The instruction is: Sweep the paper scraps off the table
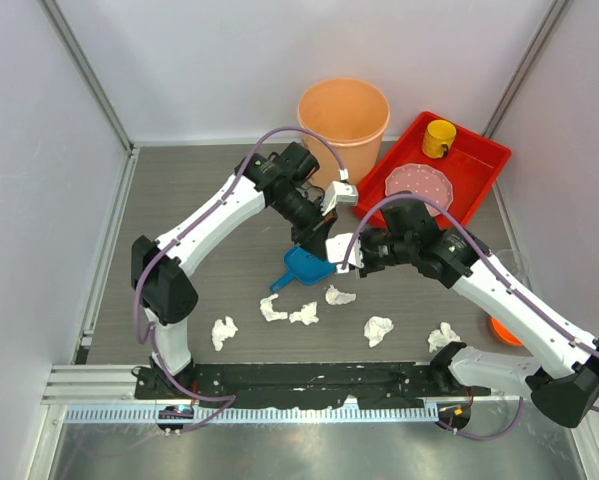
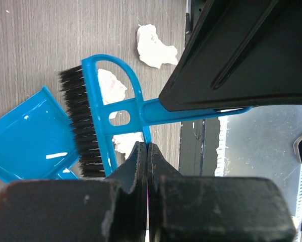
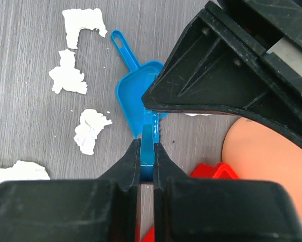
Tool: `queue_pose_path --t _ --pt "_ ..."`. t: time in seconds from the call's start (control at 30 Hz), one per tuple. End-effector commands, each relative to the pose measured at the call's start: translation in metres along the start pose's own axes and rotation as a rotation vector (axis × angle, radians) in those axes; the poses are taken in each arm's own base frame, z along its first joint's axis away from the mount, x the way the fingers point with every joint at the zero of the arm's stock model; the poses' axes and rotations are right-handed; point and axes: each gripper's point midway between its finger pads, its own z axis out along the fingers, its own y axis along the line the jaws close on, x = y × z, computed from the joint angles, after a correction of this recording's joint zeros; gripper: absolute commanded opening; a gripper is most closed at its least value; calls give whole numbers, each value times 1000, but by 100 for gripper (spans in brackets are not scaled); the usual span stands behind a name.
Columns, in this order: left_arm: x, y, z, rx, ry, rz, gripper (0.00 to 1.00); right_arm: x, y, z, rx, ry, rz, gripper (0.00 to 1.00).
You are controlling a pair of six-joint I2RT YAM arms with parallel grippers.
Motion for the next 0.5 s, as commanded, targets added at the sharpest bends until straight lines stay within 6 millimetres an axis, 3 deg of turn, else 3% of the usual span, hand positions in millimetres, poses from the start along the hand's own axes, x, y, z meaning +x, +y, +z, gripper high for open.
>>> queue_pose_path --t 0.0,0.03,0.17,0.2,0.23,0.33,0.47 --pt "-10 -3 -2 9 -17 14 0 -15 -8 -5 37 -46 27 1" --pt "-11 -1 -1 0 -20 6 3 -16 -9 -5 40 -46 54 1" --pt "-20 23 -11 -129 -46 -41 51 -3 -23 -16 179 47 330 1" --pt "-21 27 -15 -153 -59 -52 58 2 -28 -21 230 73 384 1" --pt "-23 35 -23 -186 -83 -82 67 19 -37 -31 357 150 521 1" --pt "-29 55 -44 -332 -130 -56 77 51 -46 -55 588 280 717 1" --pt "-15 72 -58 -480 -90 -28 78 61 -39 -79 707 340 926 1"
